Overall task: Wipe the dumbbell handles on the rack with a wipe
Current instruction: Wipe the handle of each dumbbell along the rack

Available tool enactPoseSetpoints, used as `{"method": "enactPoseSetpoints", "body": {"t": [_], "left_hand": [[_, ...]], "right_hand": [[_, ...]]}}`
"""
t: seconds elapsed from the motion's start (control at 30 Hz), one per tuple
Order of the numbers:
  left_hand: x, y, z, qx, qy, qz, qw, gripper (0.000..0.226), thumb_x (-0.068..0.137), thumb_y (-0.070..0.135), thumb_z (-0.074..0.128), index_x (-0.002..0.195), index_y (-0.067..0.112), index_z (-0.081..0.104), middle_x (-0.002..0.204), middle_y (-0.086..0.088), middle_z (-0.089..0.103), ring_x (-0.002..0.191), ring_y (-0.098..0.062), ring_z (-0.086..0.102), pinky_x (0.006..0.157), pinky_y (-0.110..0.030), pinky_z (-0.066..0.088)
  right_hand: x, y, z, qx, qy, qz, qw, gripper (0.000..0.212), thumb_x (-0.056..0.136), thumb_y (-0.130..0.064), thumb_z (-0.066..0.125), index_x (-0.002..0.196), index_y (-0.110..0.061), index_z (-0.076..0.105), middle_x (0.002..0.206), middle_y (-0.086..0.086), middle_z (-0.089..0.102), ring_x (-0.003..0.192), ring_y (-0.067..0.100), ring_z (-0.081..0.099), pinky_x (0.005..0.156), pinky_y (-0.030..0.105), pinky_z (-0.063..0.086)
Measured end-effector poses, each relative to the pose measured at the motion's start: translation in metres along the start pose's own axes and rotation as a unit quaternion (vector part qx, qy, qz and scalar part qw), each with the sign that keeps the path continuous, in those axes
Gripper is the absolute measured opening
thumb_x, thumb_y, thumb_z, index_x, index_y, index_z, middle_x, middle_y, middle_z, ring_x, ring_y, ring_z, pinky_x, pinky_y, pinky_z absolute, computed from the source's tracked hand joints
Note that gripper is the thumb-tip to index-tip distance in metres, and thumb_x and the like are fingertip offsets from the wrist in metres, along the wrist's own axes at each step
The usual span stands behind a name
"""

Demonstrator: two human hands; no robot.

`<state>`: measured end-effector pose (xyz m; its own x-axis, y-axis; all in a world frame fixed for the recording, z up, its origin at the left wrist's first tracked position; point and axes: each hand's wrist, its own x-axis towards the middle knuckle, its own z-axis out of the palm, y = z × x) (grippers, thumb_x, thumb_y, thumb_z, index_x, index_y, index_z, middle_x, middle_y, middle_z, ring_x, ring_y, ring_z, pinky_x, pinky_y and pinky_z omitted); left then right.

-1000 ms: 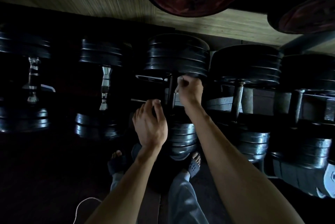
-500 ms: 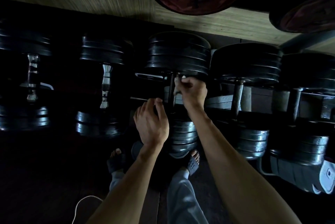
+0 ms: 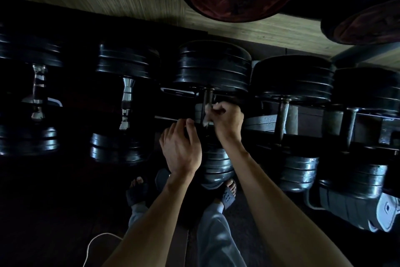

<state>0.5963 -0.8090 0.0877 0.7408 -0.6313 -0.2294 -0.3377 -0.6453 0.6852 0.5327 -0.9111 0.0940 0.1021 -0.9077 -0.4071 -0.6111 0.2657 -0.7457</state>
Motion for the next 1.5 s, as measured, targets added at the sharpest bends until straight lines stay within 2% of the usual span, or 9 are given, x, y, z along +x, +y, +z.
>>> {"method": "enactPoseSetpoints", "body": {"t": [0.1,0.37,0.47,0.6,0.73,0.93,1.17,1.3,1.5], "left_hand": [[0.0,-0.001,0.0,0.0,0.0,0.001,1.0,0.048,0.099,0.043,0.022,0.087,0.021,0.063,0.084,0.008,0.066,0.084,-0.016,0.061,0.087,-0.037,0.043],[0.0,-0.001,0.0,0.007,0.009,0.013,1.0,0.046,0.099,0.043,0.025,0.094,0.023,0.067,0.092,0.008,0.07,0.092,-0.015,0.062,0.09,-0.034,0.04],[0.0,0.0,-0.002,0.004,0.017,0.02,1.0,0.044,0.099,0.041,0.027,0.091,0.021,0.065,0.087,0.008,0.068,0.088,-0.016,0.062,0.088,-0.035,0.041],[0.001,0.002,-0.004,0.0,0.0,0.011,1.0,0.034,0.094,0.039,0.035,0.094,0.023,0.065,0.091,0.008,0.069,0.091,-0.018,0.063,0.091,-0.04,0.044],[0.027,-0.005,-0.015,-0.035,-0.144,-0.012,0.989,0.022,0.09,0.026,0.062,0.111,0.031,0.065,0.109,0.01,0.067,0.1,-0.006,0.06,0.102,-0.037,0.042],[0.057,0.006,-0.03,-0.187,-0.335,0.027,0.923,0.028,0.088,0.007,0.072,0.116,0.008,0.067,0.105,-0.001,0.069,0.087,0.005,0.064,0.081,-0.012,0.047],[0.065,0.002,-0.024,-0.16,-0.301,-0.012,0.94,0.018,0.083,0.017,0.078,0.094,0.003,0.073,0.083,-0.012,0.074,0.078,-0.014,0.067,0.075,-0.028,0.051],[0.076,0.011,-0.024,-0.102,-0.114,-0.043,0.987,0.023,0.091,0.023,0.07,0.099,0.004,0.061,0.087,-0.001,0.065,0.068,0.0,0.06,0.056,-0.01,0.043],[0.082,0.041,0.01,-0.099,-0.105,-0.005,0.99,0.022,0.092,0.025,0.065,0.101,0.006,0.073,0.089,-0.011,0.076,0.082,-0.025,0.072,0.078,-0.036,0.058]], "right_hand": [[-0.006,0.006,-0.005,-0.047,-0.033,0.034,0.998,0.019,0.085,-0.016,0.077,0.074,-0.003,0.067,0.069,0.003,0.07,0.063,0.016,0.069,0.06,0.03,0.056],[0.012,-0.033,0.008,-0.022,0.09,-0.013,0.996,0.026,0.088,-0.021,0.075,0.071,-0.003,0.069,0.063,0.001,0.065,0.052,0.002,0.054,0.05,0.004,0.034],[-0.004,-0.017,-0.001,-0.041,0.009,0.042,0.998,0.022,0.092,-0.014,0.067,0.076,0.001,0.065,0.059,-0.001,0.058,0.05,-0.007,0.057,0.047,0.005,0.036],[-0.004,0.003,-0.018,-0.138,-0.124,0.085,0.979,0.009,0.089,-0.012,0.07,0.085,-0.006,0.074,0.085,0.008,0.07,0.082,0.018,0.066,0.063,0.021,0.048],[-0.006,0.003,-0.031,-0.068,-0.171,0.041,0.982,0.004,0.083,-0.005,0.073,0.081,-0.006,0.076,0.074,0.004,0.074,0.073,0.017,0.07,0.075,0.031,0.06],[-0.019,0.006,-0.043,0.127,-0.19,0.02,0.973,0.024,0.085,0.009,0.062,0.094,-0.009,0.074,0.072,0.0,0.072,0.064,0.01,0.065,0.063,0.025,0.051],[-0.026,0.016,-0.033,0.084,-0.07,-0.039,0.993,0.019,0.087,-0.004,0.072,0.098,-0.019,0.068,0.083,-0.007,0.069,0.075,0.008,0.068,0.068,0.026,0.055],[-0.042,0.025,-0.02,0.003,0.029,-0.088,0.996,0.011,0.098,-0.013,0.059,0.095,-0.014,0.069,0.075,-0.014,0.066,0.063,0.003,0.061,0.057,0.022,0.049],[-0.053,0.039,-0.009,0.025,0.103,-0.038,0.994,0.031,0.103,-0.02,0.044,0.084,-0.013,0.067,0.072,0.0,0.067,0.05,0.013,0.05,0.047,0.035,0.042]]}}
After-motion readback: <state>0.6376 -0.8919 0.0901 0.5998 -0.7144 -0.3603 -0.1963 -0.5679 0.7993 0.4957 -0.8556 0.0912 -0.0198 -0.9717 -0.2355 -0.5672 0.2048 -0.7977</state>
